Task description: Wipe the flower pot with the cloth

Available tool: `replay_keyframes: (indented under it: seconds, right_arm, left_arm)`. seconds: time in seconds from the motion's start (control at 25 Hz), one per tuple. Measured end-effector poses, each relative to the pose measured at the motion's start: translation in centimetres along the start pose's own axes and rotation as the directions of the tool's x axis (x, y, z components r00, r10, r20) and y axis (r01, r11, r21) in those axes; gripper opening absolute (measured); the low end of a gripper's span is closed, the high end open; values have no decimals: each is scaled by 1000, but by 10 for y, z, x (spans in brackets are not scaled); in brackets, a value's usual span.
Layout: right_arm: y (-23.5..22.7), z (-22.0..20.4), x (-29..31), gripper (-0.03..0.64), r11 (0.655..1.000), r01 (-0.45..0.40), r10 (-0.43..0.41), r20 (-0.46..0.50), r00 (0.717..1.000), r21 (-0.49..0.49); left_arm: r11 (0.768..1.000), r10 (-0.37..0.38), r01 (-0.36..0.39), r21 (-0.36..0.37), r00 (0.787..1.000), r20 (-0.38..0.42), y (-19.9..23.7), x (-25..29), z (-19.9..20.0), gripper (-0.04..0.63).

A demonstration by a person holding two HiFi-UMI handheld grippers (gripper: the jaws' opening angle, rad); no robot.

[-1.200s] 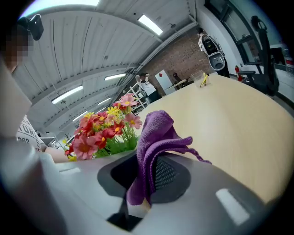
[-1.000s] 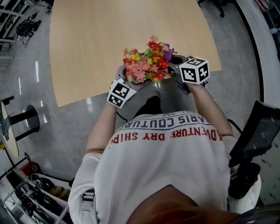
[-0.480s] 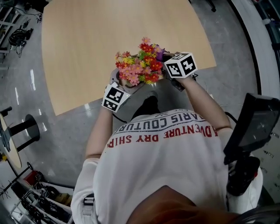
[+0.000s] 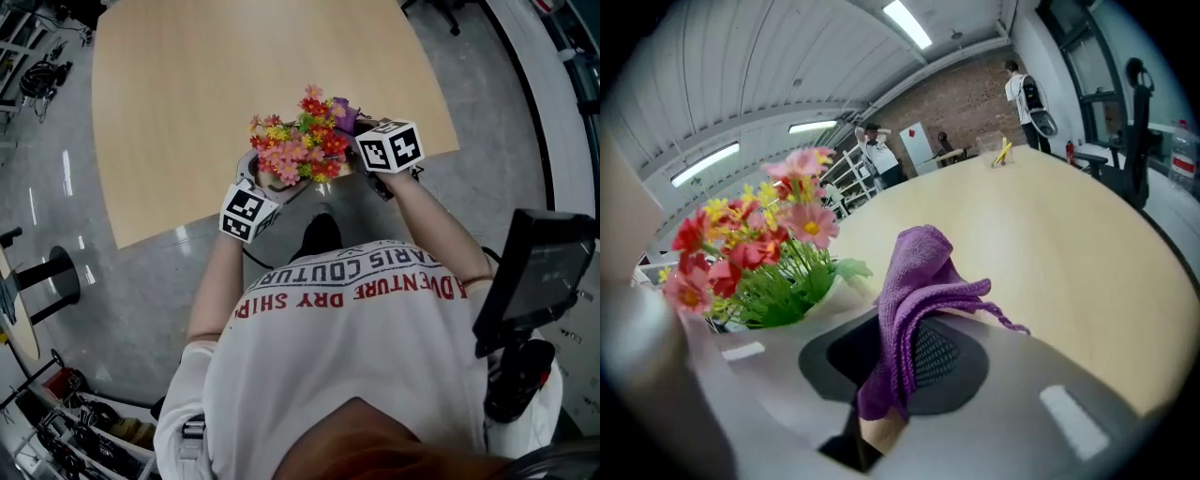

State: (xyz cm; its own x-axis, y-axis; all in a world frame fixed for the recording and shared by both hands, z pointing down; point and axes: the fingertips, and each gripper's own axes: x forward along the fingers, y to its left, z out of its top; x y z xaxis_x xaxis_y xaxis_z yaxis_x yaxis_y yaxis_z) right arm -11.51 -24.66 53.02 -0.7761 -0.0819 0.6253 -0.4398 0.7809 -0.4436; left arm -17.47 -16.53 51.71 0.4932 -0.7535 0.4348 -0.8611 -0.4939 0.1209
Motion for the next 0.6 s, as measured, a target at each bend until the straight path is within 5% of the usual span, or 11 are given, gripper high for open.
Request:
replay_keyframes:
  seconds: [0.24, 0.4, 0.6]
  right_arm:
    - [-2, 12, -72, 44, 999, 36, -28, 185, 982, -40]
    - [38, -25, -140, 44, 997, -18, 34, 231, 972, -70]
    - [111, -83, -222, 44, 970, -118, 171, 254, 952, -214]
  left_arm:
    - [987, 100, -88, -137, 992, 81, 5, -45, 2, 457]
    - [965, 144, -102, -240, 976, 165, -43, -97, 9, 455]
    - [964, 184, -122, -236, 948, 259, -139, -133, 39, 146]
